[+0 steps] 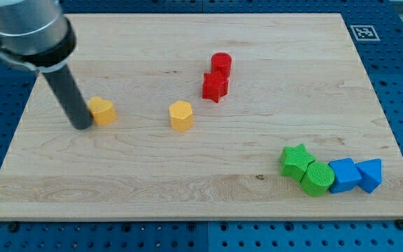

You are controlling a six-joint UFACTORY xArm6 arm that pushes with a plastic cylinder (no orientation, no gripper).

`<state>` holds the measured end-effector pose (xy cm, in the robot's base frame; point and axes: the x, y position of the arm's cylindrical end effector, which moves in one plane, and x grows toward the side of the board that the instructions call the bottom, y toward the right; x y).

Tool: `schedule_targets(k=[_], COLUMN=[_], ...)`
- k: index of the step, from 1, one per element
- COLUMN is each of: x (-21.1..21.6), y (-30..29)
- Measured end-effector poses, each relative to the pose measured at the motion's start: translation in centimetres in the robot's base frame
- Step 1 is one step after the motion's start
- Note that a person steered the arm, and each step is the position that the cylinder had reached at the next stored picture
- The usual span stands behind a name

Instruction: Push the hexagon to the top right of green star

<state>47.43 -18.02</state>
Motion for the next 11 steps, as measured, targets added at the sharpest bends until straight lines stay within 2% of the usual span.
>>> schedule_targets(k=[7,9,11], x=[-0.4,-2.5,-2.1], y=[28.6,32.8,37.3])
